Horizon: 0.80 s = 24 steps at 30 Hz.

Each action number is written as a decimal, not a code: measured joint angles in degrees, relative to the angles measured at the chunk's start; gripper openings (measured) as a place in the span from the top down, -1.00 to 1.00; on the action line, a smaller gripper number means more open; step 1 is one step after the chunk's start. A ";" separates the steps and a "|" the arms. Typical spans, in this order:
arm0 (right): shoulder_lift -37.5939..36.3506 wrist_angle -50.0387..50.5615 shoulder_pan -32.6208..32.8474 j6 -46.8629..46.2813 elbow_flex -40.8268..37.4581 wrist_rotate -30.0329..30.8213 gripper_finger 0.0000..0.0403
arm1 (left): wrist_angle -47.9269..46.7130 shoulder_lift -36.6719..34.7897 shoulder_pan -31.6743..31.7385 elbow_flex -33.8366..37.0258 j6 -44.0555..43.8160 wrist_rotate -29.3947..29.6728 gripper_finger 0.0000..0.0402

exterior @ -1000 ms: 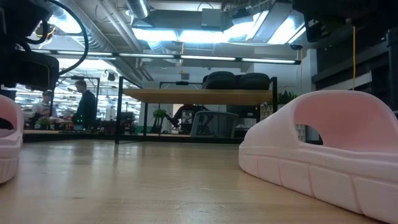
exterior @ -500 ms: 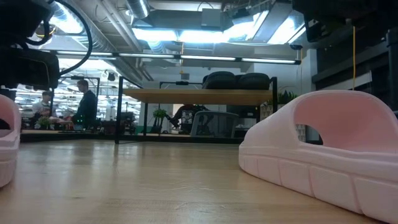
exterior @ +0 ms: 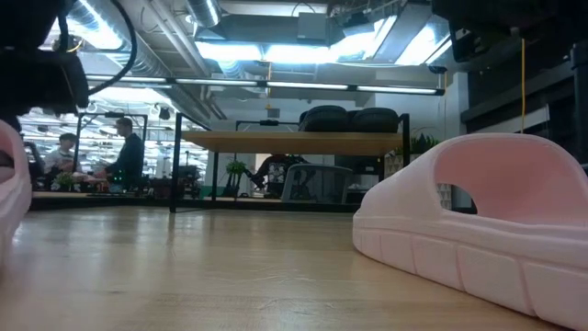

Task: Pick and place slides into the shelf
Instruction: Put the left pink slides on the shelf

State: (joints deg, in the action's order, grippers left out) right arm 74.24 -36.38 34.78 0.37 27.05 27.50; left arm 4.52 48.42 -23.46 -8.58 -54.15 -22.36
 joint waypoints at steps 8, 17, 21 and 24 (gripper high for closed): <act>0.00 -1.00 0.01 5.01 1.68 -0.01 0.98 | 2.22 -0.52 0.04 0.00 0.92 3.19 1.00; 1.53 8.19 -0.62 10.49 9.22 -0.13 0.98 | 9.17 -0.52 0.10 0.00 0.72 8.17 1.00; 4.82 10.00 -1.43 15.14 12.36 -0.07 0.98 | 10.07 -0.52 1.44 -0.28 0.46 10.40 1.00; 7.40 10.21 -2.21 18.62 14.68 -0.02 0.98 | 10.12 -0.52 2.96 -1.61 0.70 10.17 1.00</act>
State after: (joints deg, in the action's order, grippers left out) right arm 81.64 -26.18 32.57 18.99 41.73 27.49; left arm 14.63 47.90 -20.50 -10.19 -53.45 -12.20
